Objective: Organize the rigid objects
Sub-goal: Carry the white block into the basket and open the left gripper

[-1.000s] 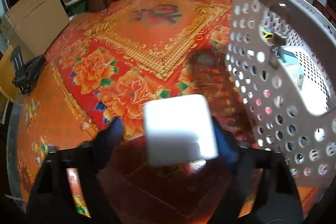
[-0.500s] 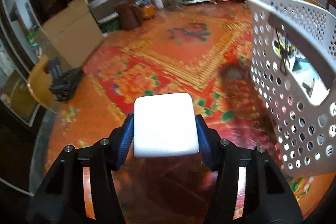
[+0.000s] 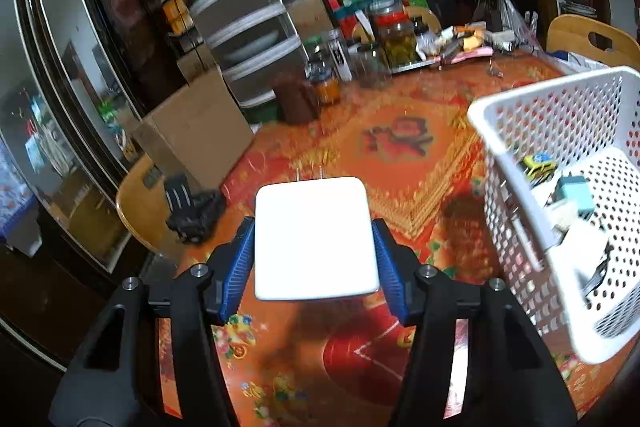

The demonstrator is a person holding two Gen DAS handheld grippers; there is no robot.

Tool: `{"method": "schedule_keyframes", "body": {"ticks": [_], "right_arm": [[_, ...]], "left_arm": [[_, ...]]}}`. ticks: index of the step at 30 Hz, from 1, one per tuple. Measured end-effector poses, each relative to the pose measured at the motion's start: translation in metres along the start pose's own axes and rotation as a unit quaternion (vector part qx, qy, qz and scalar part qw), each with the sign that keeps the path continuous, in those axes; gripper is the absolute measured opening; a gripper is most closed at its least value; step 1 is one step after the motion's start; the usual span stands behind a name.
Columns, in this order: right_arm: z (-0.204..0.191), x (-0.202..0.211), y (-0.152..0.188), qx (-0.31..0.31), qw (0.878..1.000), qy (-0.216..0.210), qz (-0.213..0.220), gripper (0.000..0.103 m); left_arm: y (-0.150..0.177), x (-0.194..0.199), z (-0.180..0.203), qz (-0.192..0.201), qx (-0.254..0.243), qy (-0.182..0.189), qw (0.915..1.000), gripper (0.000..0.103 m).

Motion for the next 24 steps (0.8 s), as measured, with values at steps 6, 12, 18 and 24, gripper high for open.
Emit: {"method": "schedule_keyframes", "body": {"ticks": [6,12,18,24], "right_arm": [[0.000,0.000,0.000,0.002,1.000,-0.001,0.000,0.019],[-0.001,0.000,0.000,0.002,1.000,-0.002,0.000,0.019],[-0.001,0.000,0.000,0.002,1.000,-0.001,0.000,0.019],[-0.001,0.000,0.000,0.003,1.000,-0.002,0.001,0.019]], "left_arm": [[-0.026,0.040,0.015,0.032,-0.012,0.015,0.9993,0.054],[-0.064,0.084,0.058,0.061,-0.056,0.059,0.9949,0.054],[-0.084,0.100,0.119,0.054,-0.108,0.092,0.9884,0.054],[-0.085,0.085,0.181,0.010,-0.168,0.104,0.9802,0.054]]}}
Point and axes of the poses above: each gripper's, at about its wrist camera, not at the fingertips, and x roughly against the way its jaws point, z to its right, y to its underside, the point moved 4 cm from there along -x, roughly the way its jaws point, and after that the axes turned 6 degrees about -z, right-handed, at the moved point
